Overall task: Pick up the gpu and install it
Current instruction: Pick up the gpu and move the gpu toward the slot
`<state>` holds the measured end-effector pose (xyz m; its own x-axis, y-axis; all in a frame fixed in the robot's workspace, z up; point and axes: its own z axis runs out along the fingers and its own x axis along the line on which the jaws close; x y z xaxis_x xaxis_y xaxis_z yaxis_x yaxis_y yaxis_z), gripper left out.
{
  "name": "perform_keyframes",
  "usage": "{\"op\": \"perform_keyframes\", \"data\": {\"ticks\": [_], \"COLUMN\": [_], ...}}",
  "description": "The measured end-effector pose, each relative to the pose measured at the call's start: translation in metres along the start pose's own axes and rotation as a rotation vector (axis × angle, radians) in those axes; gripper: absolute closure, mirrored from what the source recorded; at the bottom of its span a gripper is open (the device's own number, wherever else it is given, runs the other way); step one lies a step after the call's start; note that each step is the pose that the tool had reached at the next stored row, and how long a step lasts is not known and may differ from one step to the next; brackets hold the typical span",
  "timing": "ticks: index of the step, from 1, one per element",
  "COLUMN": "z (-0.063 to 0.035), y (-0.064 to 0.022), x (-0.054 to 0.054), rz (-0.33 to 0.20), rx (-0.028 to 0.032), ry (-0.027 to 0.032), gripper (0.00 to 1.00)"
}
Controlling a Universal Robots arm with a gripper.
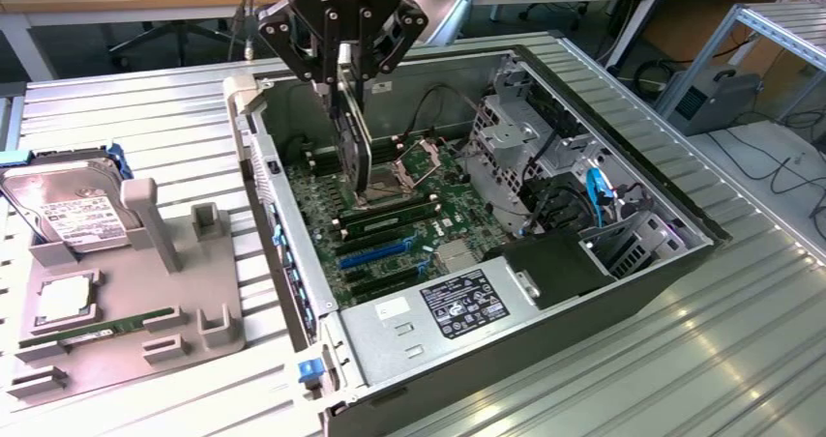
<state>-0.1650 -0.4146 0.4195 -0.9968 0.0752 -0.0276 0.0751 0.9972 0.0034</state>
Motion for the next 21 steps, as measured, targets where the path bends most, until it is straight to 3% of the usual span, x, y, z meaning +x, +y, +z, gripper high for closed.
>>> {"op": "perform_keyframes", "data": {"ticks": [21], "z": [0.0110], "y": [0.0008], "x": [-0.011], "rz": [0.000], "rx": [0.0019], "ry": [-0.0002], "gripper": [0.73]}}
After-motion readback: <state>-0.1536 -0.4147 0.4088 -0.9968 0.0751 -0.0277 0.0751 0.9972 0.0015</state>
